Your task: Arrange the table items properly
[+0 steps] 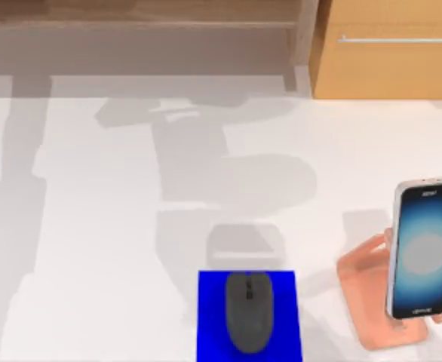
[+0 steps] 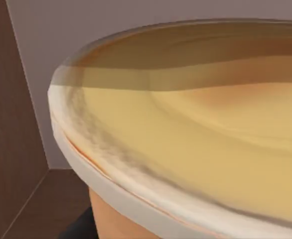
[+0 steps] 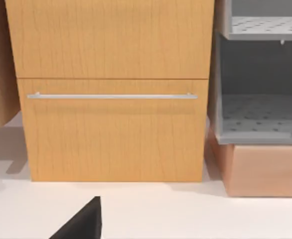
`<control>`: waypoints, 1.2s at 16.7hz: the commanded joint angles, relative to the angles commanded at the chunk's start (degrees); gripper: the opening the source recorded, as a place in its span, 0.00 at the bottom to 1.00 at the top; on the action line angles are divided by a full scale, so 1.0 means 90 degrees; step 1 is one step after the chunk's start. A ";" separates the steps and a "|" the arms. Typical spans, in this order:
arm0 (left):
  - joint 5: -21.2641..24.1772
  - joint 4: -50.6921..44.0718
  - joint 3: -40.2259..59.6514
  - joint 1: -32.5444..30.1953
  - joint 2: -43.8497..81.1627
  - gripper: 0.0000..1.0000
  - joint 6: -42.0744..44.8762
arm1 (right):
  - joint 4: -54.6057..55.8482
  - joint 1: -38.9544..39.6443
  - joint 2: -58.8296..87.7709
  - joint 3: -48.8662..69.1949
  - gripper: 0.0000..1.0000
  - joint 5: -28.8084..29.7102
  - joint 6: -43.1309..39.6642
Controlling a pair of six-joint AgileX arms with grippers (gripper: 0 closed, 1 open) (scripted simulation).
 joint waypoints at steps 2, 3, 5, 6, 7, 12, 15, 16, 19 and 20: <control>-0.0029 -0.0024 0.0025 -0.0503 0.0034 0.00 -0.0276 | 0.0000 0.0000 0.0000 0.0000 1.00 0.0000 0.0000; -0.0039 -0.0040 0.0053 -0.0734 0.0063 0.00 -0.0412 | 0.0000 0.0000 0.0000 0.0000 1.00 0.0000 0.0000; -0.0060 -0.0075 0.0091 -0.1044 0.0160 0.00 -0.0616 | 0.0000 0.0000 0.0000 0.0000 1.00 0.0000 0.0000; -0.0070 -0.0090 0.0084 -0.1105 0.0209 0.00 -0.0663 | 0.0000 0.0000 0.0000 0.0000 1.00 0.0000 0.0000; -0.0071 -0.0092 0.0082 -0.1111 0.0214 0.00 -0.0668 | 0.0000 0.0000 0.0000 0.0000 1.00 0.0000 0.0000; -0.0071 -0.0092 0.0082 -0.1111 0.0214 0.15 -0.0668 | 0.0000 0.0000 0.0000 0.0000 1.00 0.0000 0.0000; -0.0071 -0.0092 0.0082 -0.1111 0.0214 0.38 -0.0668 | 0.0000 0.0000 0.0000 0.0000 1.00 0.0000 0.0000; -0.0071 -0.0092 0.0082 -0.1111 0.0214 0.45 -0.0668 | 0.0000 0.0000 0.0000 0.0000 1.00 0.0000 0.0000; -0.0071 -0.0092 0.0082 -0.1111 0.0214 0.68 -0.0668 | 0.0000 0.0000 0.0000 0.0000 1.00 0.0000 0.0000; -0.0071 -0.0092 0.0082 -0.1111 0.0214 0.75 -0.0668 | 0.0000 0.0000 0.0000 0.0000 1.00 0.0000 0.0000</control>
